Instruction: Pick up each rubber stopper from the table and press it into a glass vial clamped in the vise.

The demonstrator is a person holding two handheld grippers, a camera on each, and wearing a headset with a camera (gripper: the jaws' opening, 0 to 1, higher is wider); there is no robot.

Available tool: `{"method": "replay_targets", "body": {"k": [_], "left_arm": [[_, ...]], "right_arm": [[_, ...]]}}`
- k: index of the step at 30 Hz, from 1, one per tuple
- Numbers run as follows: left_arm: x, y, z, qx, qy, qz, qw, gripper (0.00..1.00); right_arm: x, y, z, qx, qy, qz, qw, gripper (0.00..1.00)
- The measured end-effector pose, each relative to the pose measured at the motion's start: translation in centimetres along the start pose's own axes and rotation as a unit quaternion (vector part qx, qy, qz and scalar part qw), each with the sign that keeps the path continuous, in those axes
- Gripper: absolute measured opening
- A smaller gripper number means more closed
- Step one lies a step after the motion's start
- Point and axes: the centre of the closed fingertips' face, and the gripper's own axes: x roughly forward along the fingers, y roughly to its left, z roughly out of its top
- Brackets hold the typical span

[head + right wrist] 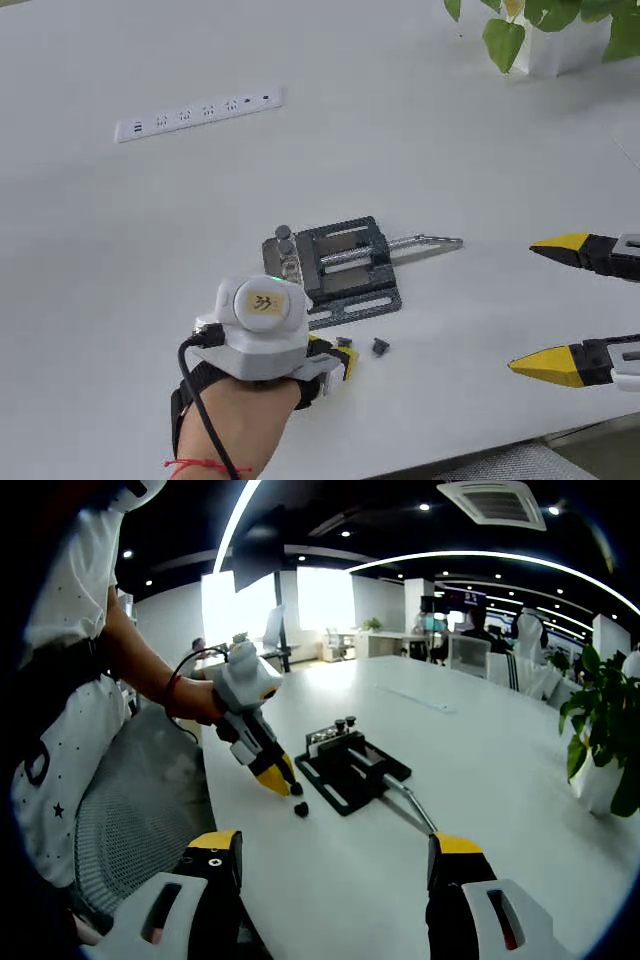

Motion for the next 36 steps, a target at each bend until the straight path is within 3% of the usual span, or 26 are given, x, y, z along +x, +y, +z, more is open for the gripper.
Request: {"method": "replay_targets", "body": {"k": [25, 36], "left_arm": [[0.41, 0.04, -0.12, 0.019, 0.007, 0.005, 0.9998, 0.07], [0.49, -0.18, -0.31, 0.057, 0.018, 0.0, 0.9982, 0.05]], "right_arm": [[0.18, 0.85, -0.18, 0.005, 0.004, 0.004, 1.0, 0.72], [0.08, 0.86, -0.11, 0.003, 0.007, 0.007, 0.9999, 0.71]]}}
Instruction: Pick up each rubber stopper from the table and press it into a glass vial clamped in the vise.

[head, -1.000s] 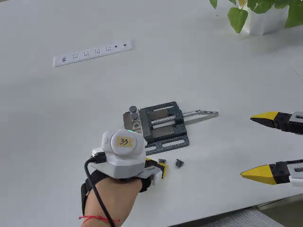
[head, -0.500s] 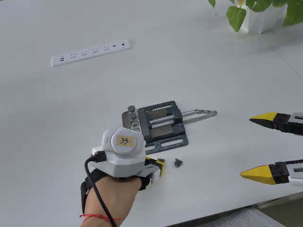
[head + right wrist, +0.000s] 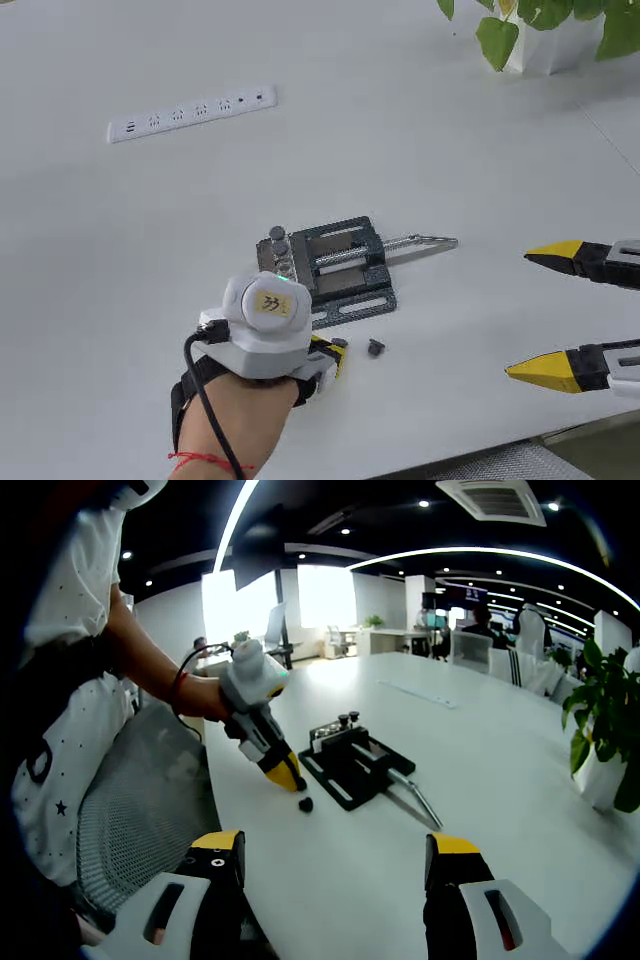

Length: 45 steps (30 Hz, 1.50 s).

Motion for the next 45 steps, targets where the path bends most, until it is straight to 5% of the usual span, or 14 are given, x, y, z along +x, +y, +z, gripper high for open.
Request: {"method": "replay_targets", "body": {"k": [22, 32, 45], "left_arm": [[-0.6, -0.5, -0.1, 0.02, -0.007, -0.024, 0.9995, 0.04], [-3.7, -1.2, 1.6, 0.025, -0.052, -0.044, 0.9974, 0.04], [-9.6, -2.2, 5.3, 0.05, -0.144, -0.068, 0.9859, 0.04]], "right_arm": [[0.6, 0.5, 0.8, -0.002, 0.005, 0.013, 0.9999, 0.69], [1.6, 1.3, 2.9, -0.024, 0.01, 0.039, 0.9989, 0.67], [4.2, 2.8, 7.8, -0.051, 0.037, 0.099, 0.9931, 0.54]]}}
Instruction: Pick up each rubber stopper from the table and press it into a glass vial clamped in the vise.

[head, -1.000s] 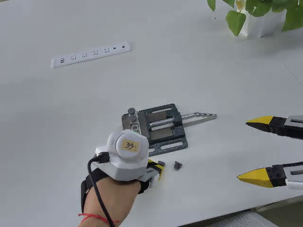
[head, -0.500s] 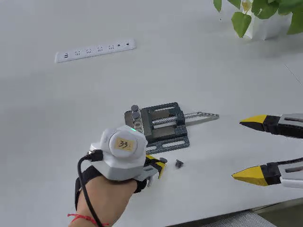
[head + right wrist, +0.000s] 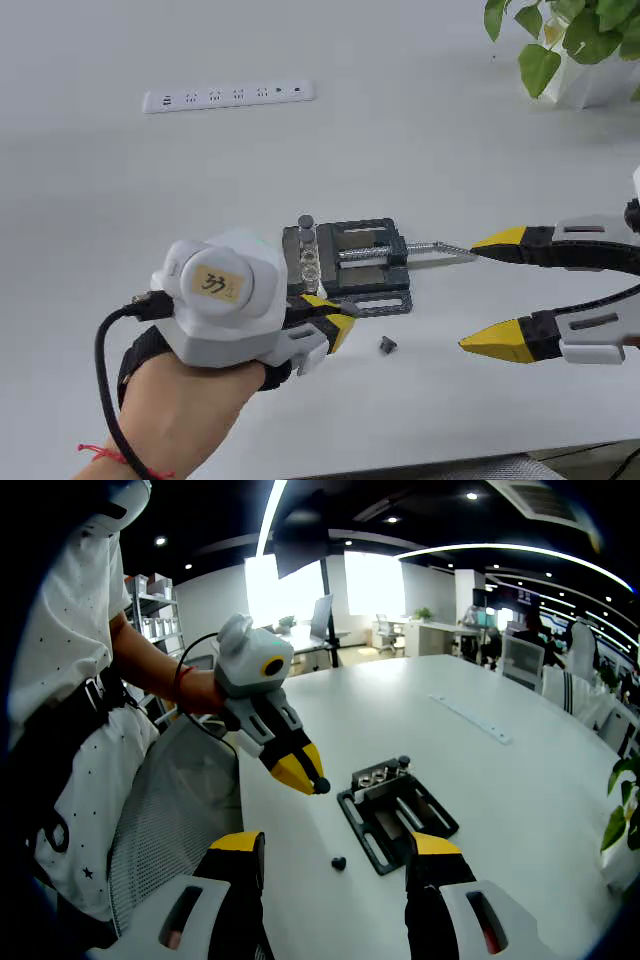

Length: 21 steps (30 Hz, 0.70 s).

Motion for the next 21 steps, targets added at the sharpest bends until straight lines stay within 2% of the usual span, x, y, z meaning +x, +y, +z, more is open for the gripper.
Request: {"method": "replay_targets", "body": {"k": [3, 5, 7, 9, 11, 12, 13, 17, 19, 21], "left_arm": [[-0.9, -0.7, 0.9, 0.018, -0.015, -0.007, 0.9997, 0.04], [-1.4, -0.9, 1.2, 0.027, -0.021, -0.007, 0.9994, 0.04], [-1.9, -1.4, 1.6, 0.032, -0.033, -0.018, 0.9988, 0.04], [-2.4, -1.5, 1.7, 0.038, -0.035, -0.019, 0.9985, 0.04], [-2.9, -2.4, 2.2, 0.052, -0.047, -0.042, 0.9967, 0.04], [-3.1, -2.4, 2.1, 0.05, -0.044, -0.038, 0.9971, 0.04], [-3.3, -2.7, 2.2, 0.062, -0.046, -0.045, 0.996, 0.04], [-3.9, -3.7, 2.5, 0.069, -0.052, -0.071, 0.9937, 0.04], [-4.2, -4.1, 2.6, 0.07, -0.053, -0.083, 0.9926, 0.04], [-4.5, -4.6, 2.7, 0.077, -0.053, -0.097, 0.9909, 0.04]], "right_arm": [[0.6, 0.5, 1.2, -0.01, 0.008, 0.014, 0.9998, 0.51], [0.9, 0.8, 1.8, -0.014, 0.018, 0.021, 0.9995, 0.48], [1.2, 0.8, 2.0, -0.03, 0.024, 0.027, 0.9989, 0.46], [1.4, 1.1, 2.9, -0.038, 0.028, 0.035, 0.9983, 0.44], [1.7, 1.7, 3.7, -0.048, 0.034, 0.048, 0.9971, 0.4], [1.8, 1.9, 4.0, -0.054, 0.037, 0.052, 0.9965, 0.39], [1.9, 2.4, 4.5, -0.064, 0.039, 0.062, 0.9953, 0.37], [2.3, 3.3, 5.4, -0.083, 0.044, 0.089, 0.9916, 0.28], [2.5, 4.3, 5.7, -0.094, 0.052, 0.114, 0.9877, 0.23], [2.7, 4.7, 6.1, -0.105, 0.054, 0.121, 0.9856, 0.21]]}}
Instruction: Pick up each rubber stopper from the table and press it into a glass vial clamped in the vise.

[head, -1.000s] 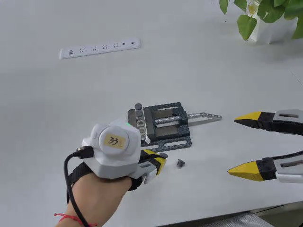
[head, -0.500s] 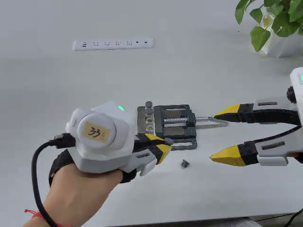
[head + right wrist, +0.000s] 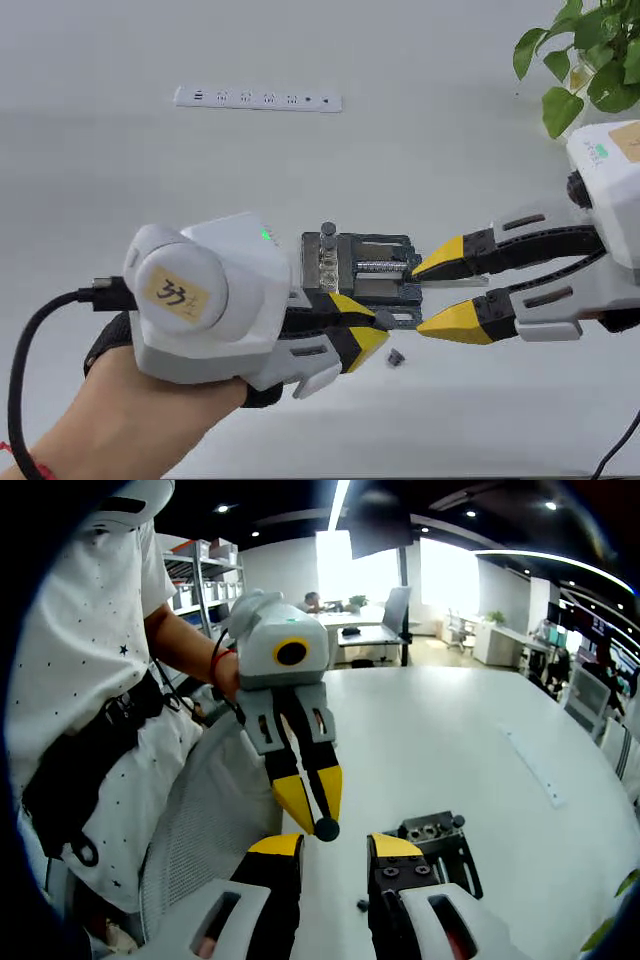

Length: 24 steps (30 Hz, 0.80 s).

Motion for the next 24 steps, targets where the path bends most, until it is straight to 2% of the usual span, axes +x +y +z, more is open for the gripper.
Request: {"method": "replay_targets", "body": {"k": [3, 4, 9, 15, 24], "left_arm": [[-0.2, -0.3, 0.1, 0.004, 0.0, -0.013, 0.9999, 0.04], [-0.2, -0.8, 0.3, 0.006, -0.002, -0.022, 0.9997, 0.04], [-0.2, -1.6, 0.8, 0.015, 0.0, -0.032, 0.9994, 0.04], [-0.2, -2.4, 1.2, 0.019, -0.002, -0.047, 0.9987, 0.04], [-0.3, -2.7, 1.0, 0.026, 0.003, -0.053, 0.9983, 0.04]], "right_arm": [[0.3, 0.7, 0.4, -0.01, 0.012, 0.017, 0.9997, 0.19], [0.4, 1.1, 0.5, -0.013, 0.016, 0.027, 0.9994, 0.18], [0.8, 2.0, 0.5, -0.024, 0.031, 0.052, 0.9979, 0.14], [1.1, 2.5, 0.6, -0.03, 0.042, 0.069, 0.9963, 0.09], [1.3, 3.0, 0.4, -0.032, 0.051, 0.085, 0.9946, 0.08]]}}
